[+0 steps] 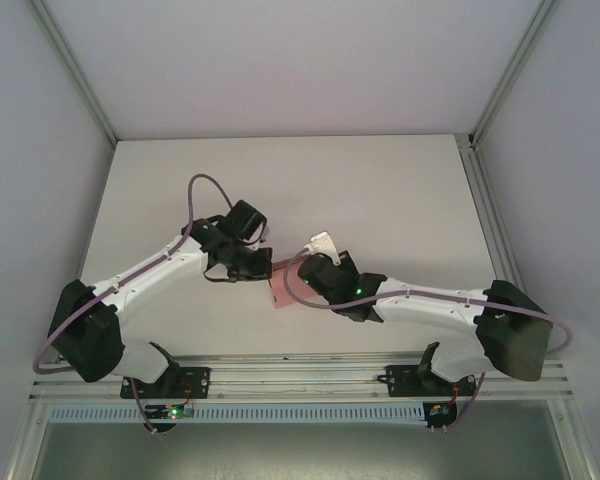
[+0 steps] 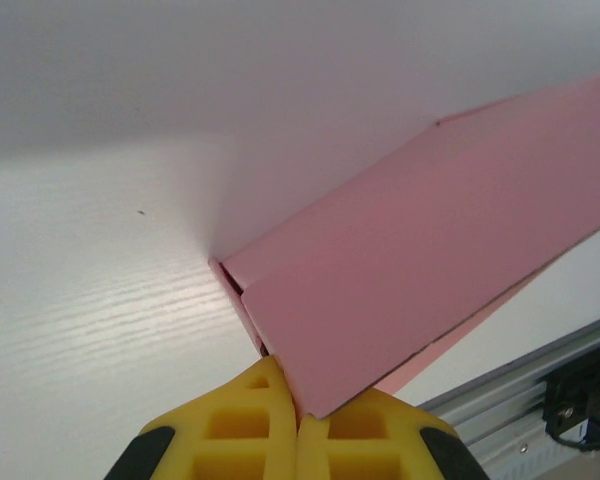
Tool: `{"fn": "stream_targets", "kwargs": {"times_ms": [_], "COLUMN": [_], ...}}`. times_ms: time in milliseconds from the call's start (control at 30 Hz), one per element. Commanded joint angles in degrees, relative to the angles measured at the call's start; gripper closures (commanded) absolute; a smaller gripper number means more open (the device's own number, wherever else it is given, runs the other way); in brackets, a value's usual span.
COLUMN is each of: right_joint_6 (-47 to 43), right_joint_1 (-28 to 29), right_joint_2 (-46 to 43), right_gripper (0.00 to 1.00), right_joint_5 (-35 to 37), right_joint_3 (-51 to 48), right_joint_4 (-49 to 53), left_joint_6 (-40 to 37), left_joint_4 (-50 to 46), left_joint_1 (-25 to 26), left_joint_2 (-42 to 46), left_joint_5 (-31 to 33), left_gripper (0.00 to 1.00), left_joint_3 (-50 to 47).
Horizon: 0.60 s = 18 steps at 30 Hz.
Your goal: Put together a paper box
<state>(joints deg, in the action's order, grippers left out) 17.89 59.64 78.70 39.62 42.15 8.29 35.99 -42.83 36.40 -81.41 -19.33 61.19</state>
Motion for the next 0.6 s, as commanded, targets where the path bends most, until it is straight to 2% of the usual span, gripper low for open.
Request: {"fn": "stream_targets", "kwargs": {"times_ms": [0,33,100,200,333,367,433,500,567], "right_joint_6": [0.7,0.7,0.6,0.7,0.6,0.5,0.7,1.2,1.4], "right_joint_1": [2.2,2.2,2.6,2.8,3.1,3.2,3.4,3.5,3.6], "right_joint_2": [-1.0,-1.8,-3.3,-5.0,-5.5,-5.3,-4.7,-4.3,-4.1], "right_gripper": [1.00,1.00,1.00,1.00,1.00,1.00,1.00,1.00,1.00], "right_joint_5": [-3.8,-4.0,-3.9,-3.8,-3.7,-3.6,-3.0,-2.0,-1.9], "right_joint_3": [-4.4,-6.0,-8.5,-11.0,-12.5,-12.6,-12.6,-12.5,-12.1], "right_joint_4": [-3.7,-5.6,-8.2,-10.4,-12.3,-12.7,-12.9,-13.3,-13.4], "left_joint_6": [-3.6,-3.9,-4.0,-2.9,-0.7,-0.3,1.0,2.6,5.2], "left_joint_4": [-4.6,-6.0,-6.6,-2.7,0.5,1.0,1.6,1.9,1.5], "left_joint_1": [5.7,6.1,6.3,6.9,7.2,7.3,7.2,7.3,7.2], "left_joint_2": [-2.4,-2.6,-2.8,-2.2,0.4,1.3,3.3,5.3,7.3], "left_joint_5": [-2.0,0.6,2.0,-2.5,-3.3,-3.2,-2.6,-1.3,2.3], "left_gripper": [0.96,0.95,0.87,0.72,0.69,0.65,0.45,0.40,0.19], "left_joint_3": [-2.0,-2.0,-2.4,-3.3,-2.9,-2.8,-2.1,-1.2,-0.7]}}
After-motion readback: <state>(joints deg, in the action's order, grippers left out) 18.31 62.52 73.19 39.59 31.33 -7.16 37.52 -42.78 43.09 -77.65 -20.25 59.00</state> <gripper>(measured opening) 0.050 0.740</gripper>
